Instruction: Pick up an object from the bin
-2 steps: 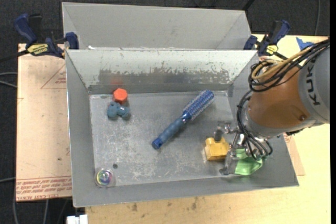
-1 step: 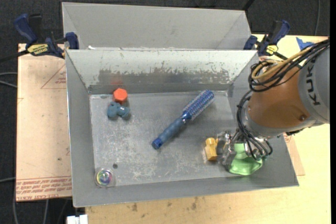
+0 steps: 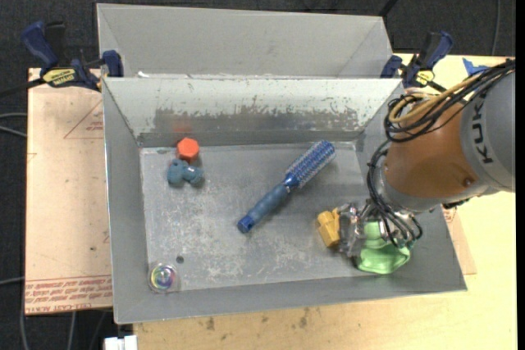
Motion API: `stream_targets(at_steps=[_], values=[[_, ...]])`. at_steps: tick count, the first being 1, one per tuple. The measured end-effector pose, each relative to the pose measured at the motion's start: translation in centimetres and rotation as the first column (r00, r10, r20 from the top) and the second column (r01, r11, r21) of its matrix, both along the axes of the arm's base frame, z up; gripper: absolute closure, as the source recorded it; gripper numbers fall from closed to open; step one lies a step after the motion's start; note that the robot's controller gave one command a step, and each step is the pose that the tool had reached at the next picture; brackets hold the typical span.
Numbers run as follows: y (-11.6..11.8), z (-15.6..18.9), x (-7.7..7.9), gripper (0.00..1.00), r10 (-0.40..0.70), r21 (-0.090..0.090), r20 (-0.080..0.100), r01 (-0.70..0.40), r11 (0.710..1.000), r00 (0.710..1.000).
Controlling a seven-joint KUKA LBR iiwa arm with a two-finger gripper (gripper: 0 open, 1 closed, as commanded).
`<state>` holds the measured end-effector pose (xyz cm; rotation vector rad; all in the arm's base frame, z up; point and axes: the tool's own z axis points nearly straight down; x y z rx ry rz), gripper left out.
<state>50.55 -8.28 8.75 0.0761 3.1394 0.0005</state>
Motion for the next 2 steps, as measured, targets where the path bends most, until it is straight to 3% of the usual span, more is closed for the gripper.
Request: stream_targets(at_steps=[1,2], values=[[0.02,0.00,-0.03,0.00,0.000,0.000,0.000,0.000,1.000,1.000],[0.05,0.24,0.12,1.00,0.001,0.001,0.004,-0.001,1.000,1.000]])
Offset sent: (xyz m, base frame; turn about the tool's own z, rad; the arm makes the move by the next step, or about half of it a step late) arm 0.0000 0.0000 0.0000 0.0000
